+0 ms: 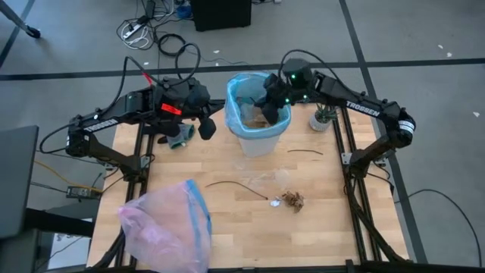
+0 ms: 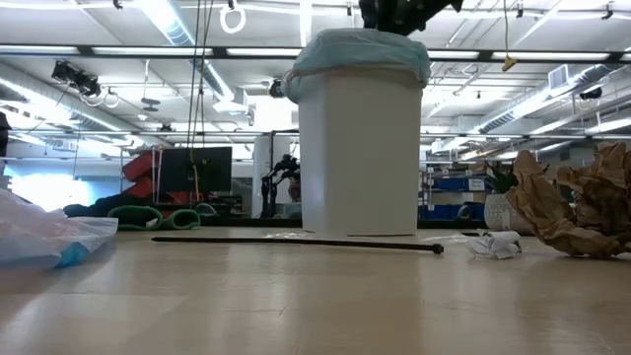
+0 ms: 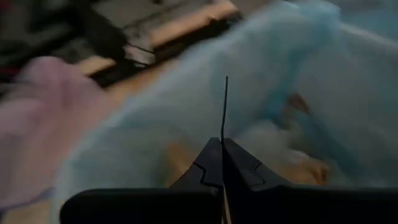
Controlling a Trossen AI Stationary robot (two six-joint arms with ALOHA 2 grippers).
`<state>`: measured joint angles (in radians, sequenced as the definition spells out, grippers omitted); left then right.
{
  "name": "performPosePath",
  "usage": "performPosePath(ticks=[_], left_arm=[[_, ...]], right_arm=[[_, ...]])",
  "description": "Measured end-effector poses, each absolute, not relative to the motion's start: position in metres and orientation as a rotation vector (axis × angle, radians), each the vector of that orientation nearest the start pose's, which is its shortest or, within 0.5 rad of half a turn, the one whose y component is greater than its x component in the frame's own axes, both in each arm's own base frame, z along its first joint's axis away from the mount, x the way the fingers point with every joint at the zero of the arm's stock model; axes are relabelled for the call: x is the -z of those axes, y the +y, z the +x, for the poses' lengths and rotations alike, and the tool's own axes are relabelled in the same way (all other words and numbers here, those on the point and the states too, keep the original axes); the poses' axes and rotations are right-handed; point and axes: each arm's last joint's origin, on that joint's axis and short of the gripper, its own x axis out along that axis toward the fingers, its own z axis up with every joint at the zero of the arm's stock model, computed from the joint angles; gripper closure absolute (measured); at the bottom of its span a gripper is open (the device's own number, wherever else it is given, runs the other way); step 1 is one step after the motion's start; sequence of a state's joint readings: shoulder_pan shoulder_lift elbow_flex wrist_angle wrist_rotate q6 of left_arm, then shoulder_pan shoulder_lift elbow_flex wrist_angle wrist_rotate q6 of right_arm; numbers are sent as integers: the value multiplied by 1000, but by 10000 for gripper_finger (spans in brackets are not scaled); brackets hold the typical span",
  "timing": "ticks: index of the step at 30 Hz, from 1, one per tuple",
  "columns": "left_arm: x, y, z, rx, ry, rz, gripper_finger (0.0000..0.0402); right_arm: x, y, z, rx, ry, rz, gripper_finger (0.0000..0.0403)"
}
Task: Place trash/remove bag and relplace
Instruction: Put the cable tie into the trash bin, then put the transparent plastic into the trash bin
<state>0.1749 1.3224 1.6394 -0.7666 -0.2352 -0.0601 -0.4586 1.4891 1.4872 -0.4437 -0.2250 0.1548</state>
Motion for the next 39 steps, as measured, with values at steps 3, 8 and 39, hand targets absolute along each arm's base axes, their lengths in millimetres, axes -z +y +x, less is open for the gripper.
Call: performPosePath(ticks=[3, 8, 39], left_arm=[[-451, 51, 251, -418, 436, -44, 385], [-452, 51, 251, -418, 425, -43, 385], [-448, 45, 247, -400, 483, -58, 385]], right_arm=[[-380, -137, 298, 329, 452, 318, 403], [-372, -135, 303, 342, 499, 357, 403], [-403, -82, 305, 242, 342, 276, 206]])
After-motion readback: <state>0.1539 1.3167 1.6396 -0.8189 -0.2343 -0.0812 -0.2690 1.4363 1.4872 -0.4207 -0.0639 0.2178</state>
